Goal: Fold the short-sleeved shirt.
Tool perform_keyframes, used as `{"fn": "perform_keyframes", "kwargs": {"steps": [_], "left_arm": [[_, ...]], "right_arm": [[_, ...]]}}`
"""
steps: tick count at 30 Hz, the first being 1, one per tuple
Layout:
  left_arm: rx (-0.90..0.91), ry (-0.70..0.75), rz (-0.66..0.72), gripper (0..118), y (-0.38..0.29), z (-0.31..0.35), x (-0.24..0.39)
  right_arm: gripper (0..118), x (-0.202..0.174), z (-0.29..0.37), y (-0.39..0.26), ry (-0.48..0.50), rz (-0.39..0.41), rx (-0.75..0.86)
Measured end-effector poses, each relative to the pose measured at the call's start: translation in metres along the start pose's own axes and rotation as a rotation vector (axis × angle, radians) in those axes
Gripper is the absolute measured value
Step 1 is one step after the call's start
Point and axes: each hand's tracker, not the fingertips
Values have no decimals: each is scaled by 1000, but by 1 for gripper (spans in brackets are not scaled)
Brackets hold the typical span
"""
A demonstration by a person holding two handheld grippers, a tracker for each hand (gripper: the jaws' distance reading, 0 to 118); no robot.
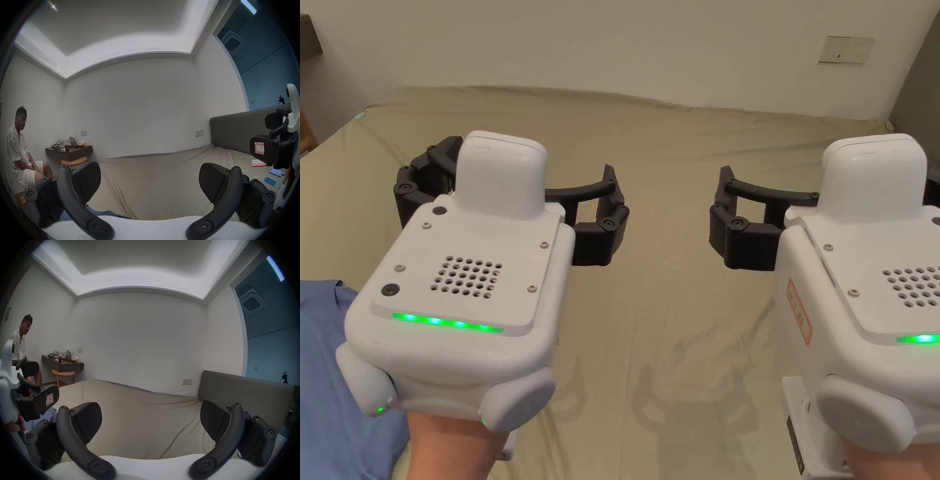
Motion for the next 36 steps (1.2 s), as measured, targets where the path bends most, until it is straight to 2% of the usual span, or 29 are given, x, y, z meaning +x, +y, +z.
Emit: {"fn": "perform_keyframes", "kwargs": {"steps": [3, 4, 5, 6, 8, 9, 10, 13, 23, 31, 36], "left_arm": [[-12, -3, -3, 116, 0, 0, 1], [-20, -9, 4, 112, 0, -1, 1], [-23, -14, 13, 91, 0, -1, 1], [-23, -17, 19, 82, 0, -1, 1], [-16, -5, 13, 60, 0, 0, 4], [-22, 12, -3, 24, 0, -2, 6], [-23, 8, -7, 4, 0, -4, 7], [-36, -38, 16, 2, 1, -4, 6], [-50, -47, -27, 0, -4, -1, 14], [-51, 48, -23, 0, -3, 7, -17], [-43, 162, -57, 0, 2, 25, -51]], "right_arm": [[116, 0, -1, -1, 9, -2, -16], [112, 1, -1, -1, 23, -8, -18], [93, 2, 0, -1, 37, -17, -12], [85, 2, 1, -2, 39, -16, -9], [61, -1, 2, -1, 14, 5, -3], [29, -1, 1, -2, 7, 14, -6], [9, 0, 0, -2, 5, 15, -8], [0, 6, 1, -2, 46, -4, -23], [0, 8, 7, -10, 36, 3, -27], [0, -9, -5, -11, 99, 4, -31], [0, -40, -14, -2, 199, -3, -1]]}}
